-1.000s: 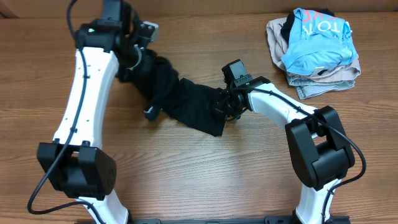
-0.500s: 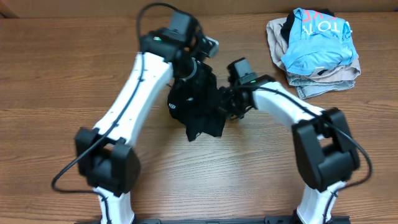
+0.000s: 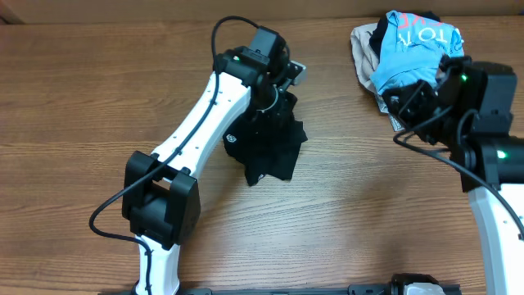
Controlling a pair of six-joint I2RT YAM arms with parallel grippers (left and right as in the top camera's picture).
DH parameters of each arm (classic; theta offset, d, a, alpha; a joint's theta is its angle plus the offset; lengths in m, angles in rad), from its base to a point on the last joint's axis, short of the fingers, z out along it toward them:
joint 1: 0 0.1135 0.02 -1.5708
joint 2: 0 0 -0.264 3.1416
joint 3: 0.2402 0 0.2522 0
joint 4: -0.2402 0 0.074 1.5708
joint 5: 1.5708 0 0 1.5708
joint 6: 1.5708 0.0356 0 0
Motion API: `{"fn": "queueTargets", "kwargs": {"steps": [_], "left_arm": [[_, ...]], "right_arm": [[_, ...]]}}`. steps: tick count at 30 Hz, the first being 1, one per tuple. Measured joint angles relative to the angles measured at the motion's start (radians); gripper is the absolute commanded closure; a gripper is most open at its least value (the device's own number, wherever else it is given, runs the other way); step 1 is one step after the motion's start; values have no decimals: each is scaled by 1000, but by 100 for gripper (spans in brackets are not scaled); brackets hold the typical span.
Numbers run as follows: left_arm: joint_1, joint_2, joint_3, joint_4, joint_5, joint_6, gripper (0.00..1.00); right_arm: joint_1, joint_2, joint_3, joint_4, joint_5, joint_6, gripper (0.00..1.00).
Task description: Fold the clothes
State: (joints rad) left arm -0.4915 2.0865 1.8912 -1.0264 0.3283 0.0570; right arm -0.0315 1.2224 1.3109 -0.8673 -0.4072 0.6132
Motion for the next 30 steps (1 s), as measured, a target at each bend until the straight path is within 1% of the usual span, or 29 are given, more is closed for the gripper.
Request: {"fn": "queueTargets", "kwargs": {"steps": [3, 6, 7, 8, 9, 12, 14, 15, 19, 21, 23, 25, 27, 30], "left_arm": [[-18, 0, 0, 1, 7, 0, 96], [-26, 0, 0, -31, 27, 0, 96], [-28, 0, 0, -51, 40, 0, 91], [-30, 0, 0, -63, 47, 1, 81], [-33, 0, 0, -80, 58, 1, 74], [-56, 0, 0, -126, 82, 0, 40], [-79, 0, 0, -138, 92, 0, 25], [-89, 0, 0, -136, 94, 0, 20], [-97, 6, 36, -145, 99, -15, 9], [-70, 18, 119, -170, 100, -26, 2], [-18, 27, 248, -183, 103, -42, 0], [53, 29, 384, -192, 103, -59, 0], [143, 27, 527, -192, 103, -75, 0], [269, 19, 664, -205, 103, -88, 0]], "right_arm": [[-2, 8, 0, -53, 23, -16, 96], [-2, 29, 0, -75, 48, -24, 96], [-2, 33, 0, -76, 57, -27, 95], [-2, 34, 0, -76, 62, -29, 94], [-2, 35, 0, -76, 68, -30, 93], [-11, 34, 0, -75, 79, -42, 92], [-24, 34, 0, -75, 84, -47, 93], [-31, 34, 0, -74, 85, -49, 93], [-39, 34, 0, -66, 90, -69, 91], [-38, 34, 0, -66, 90, -84, 88], [-37, 34, 0, -66, 89, -102, 84], [-24, 37, 0, -61, 89, -122, 78], [2, 47, 0, -42, 86, -143, 70], [78, 89, 0, 33, 80, -186, 51]]}}
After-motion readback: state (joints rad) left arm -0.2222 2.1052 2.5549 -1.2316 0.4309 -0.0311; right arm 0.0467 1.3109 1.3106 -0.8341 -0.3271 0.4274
